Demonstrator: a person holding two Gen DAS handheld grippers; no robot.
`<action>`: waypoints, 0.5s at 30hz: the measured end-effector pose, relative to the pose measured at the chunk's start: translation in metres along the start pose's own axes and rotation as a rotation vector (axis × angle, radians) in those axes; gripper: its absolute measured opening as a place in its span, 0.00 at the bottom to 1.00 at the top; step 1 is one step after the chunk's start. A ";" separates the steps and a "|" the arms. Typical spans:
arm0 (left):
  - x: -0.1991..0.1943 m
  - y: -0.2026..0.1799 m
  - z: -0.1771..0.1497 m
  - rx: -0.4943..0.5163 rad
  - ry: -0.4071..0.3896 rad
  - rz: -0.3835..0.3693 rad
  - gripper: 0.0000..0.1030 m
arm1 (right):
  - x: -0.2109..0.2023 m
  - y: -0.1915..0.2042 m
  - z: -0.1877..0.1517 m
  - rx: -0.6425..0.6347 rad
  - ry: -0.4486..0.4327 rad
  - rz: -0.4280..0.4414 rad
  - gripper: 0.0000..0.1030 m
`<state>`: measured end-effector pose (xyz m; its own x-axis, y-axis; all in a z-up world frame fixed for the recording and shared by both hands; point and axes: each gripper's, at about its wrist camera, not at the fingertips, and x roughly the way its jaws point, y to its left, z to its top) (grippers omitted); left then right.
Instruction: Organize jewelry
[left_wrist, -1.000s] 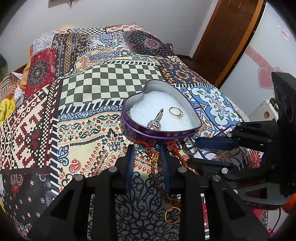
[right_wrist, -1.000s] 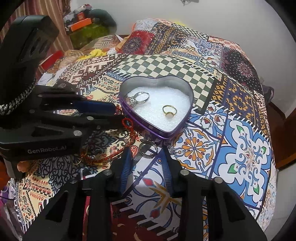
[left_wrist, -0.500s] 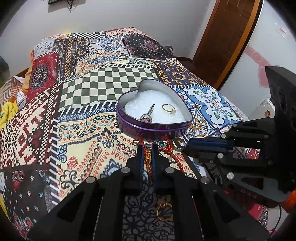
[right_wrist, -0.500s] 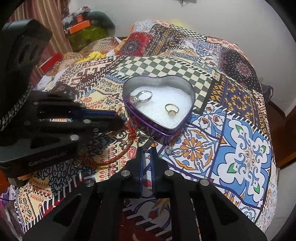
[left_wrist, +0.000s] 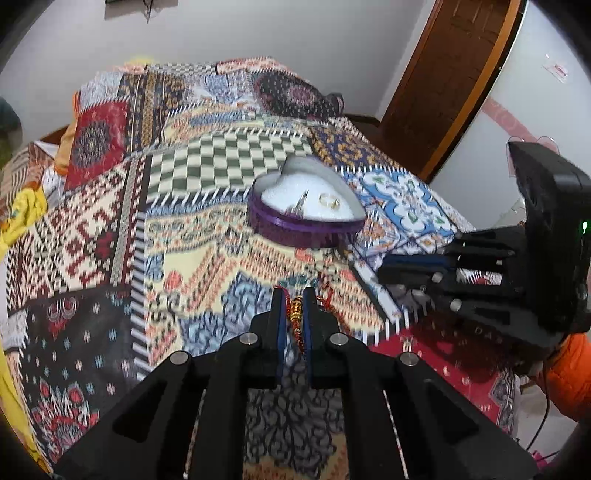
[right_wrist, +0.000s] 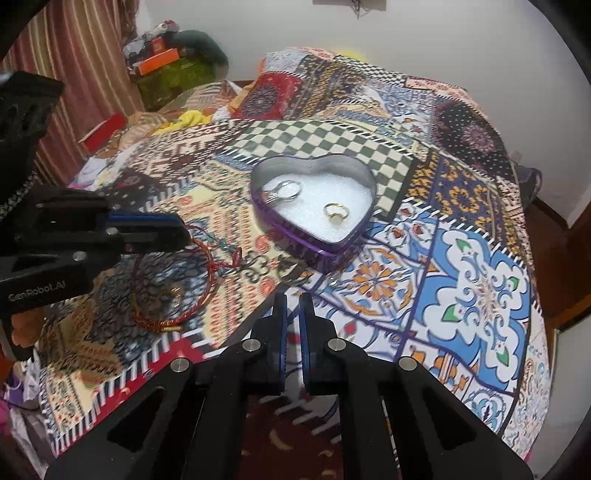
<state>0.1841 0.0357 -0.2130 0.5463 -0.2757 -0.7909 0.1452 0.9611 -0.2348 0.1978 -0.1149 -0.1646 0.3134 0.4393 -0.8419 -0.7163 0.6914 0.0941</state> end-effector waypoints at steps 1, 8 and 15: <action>-0.001 0.001 -0.002 0.000 0.009 0.002 0.06 | -0.001 0.000 0.000 0.004 0.001 -0.003 0.06; -0.006 0.010 -0.003 -0.005 0.009 0.040 0.09 | 0.000 0.000 0.005 0.006 0.017 -0.011 0.26; 0.014 0.010 0.017 0.013 0.007 0.053 0.27 | 0.008 0.005 0.013 -0.026 0.025 -0.038 0.31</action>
<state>0.2069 0.0417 -0.2171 0.5479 -0.2242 -0.8059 0.1264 0.9745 -0.1852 0.2046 -0.1002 -0.1643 0.3249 0.3986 -0.8576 -0.7205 0.6917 0.0485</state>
